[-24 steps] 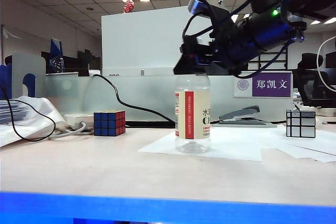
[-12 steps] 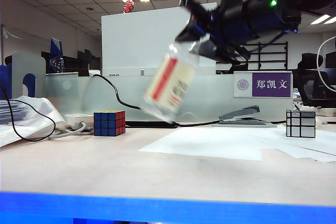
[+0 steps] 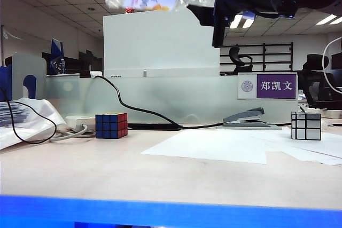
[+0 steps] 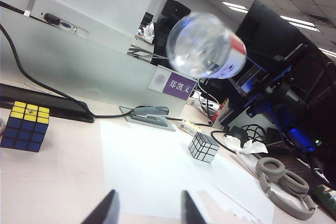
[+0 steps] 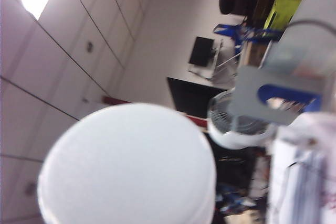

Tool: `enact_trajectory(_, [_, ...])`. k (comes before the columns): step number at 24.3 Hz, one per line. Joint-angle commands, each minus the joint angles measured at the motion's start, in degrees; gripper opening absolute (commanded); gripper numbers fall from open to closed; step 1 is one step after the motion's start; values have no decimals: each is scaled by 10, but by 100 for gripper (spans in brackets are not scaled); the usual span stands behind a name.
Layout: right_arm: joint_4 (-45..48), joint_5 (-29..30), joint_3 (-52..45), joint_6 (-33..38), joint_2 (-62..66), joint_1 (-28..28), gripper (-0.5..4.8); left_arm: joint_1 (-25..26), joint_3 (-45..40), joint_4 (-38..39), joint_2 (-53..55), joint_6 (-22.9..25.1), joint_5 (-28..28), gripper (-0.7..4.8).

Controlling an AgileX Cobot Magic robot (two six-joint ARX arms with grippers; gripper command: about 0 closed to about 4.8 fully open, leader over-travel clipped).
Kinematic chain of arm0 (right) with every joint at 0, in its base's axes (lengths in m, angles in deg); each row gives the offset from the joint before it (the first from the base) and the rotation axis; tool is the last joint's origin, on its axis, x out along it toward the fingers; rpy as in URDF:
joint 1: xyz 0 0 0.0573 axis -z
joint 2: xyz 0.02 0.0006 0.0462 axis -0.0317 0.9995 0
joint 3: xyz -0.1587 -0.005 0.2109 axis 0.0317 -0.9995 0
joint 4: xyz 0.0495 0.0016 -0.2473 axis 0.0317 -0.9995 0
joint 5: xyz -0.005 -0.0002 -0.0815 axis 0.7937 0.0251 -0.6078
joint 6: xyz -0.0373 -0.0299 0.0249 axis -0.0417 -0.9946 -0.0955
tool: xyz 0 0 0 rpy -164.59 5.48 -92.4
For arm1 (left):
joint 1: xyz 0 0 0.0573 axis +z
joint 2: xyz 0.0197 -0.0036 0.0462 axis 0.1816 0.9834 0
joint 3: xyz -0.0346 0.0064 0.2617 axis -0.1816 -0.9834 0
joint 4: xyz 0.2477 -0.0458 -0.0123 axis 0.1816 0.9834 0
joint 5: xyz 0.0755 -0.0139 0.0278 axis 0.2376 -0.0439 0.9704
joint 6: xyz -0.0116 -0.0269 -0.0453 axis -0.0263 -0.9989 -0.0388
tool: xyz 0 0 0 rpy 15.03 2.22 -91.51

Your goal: Flip the plastic bottle upside down.

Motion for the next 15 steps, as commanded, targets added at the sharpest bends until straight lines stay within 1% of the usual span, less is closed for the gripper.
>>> enact_trajectory(1, [15, -15, 2, 74, -2, -5, -6, 0, 4, -7, 0, -2, 1, 161])
enact_trajectory(2, [14, -16, 2, 82, -2, -6, -6, 0, 3, -6, 0, -2, -1, 161])
enact_trajectory(5, [30, -16, 1, 135, 12, -14, -5, 0, 4, -7, 0, -7, -4, 161])
enact_trajectory(7, [88, -25, -2, 174, 33, -24, -6, 0, 4, -6, 0, -11, -12, 161])
enact_trajectory(8, [123, -40, -3, 198, 47, -35, -6, 0, 4, -6, 0, -13, -12, 161])
enact_trajectory(9, [138, -51, -4, 209, 53, -40, -6, 0, 4, -7, 0, -13, -12, 161])
enact_trajectory(10, [145, -70, -7, 247, 60, -51, -6, 0, 4, -7, 0, -13, -12, 161])
enact_trajectory(11, [145, -84, -9, 263, 61, -56, -5, 0, 4, -7, -1, -13, -12, 161])
enact_trajectory(12, [146, -107, -12, 268, 61, -64, -5, 0, 4, -7, -1, -13, -14, 161])
enact_trajectory(13, [146, -115, -13, 265, 60, -68, -5, 0, 4, -7, -1, -13, -14, 161])
enact_trajectory(15, [145, -116, -13, 255, 62, -68, -5, 0, 4, -7, -1, -13, -14, 161])
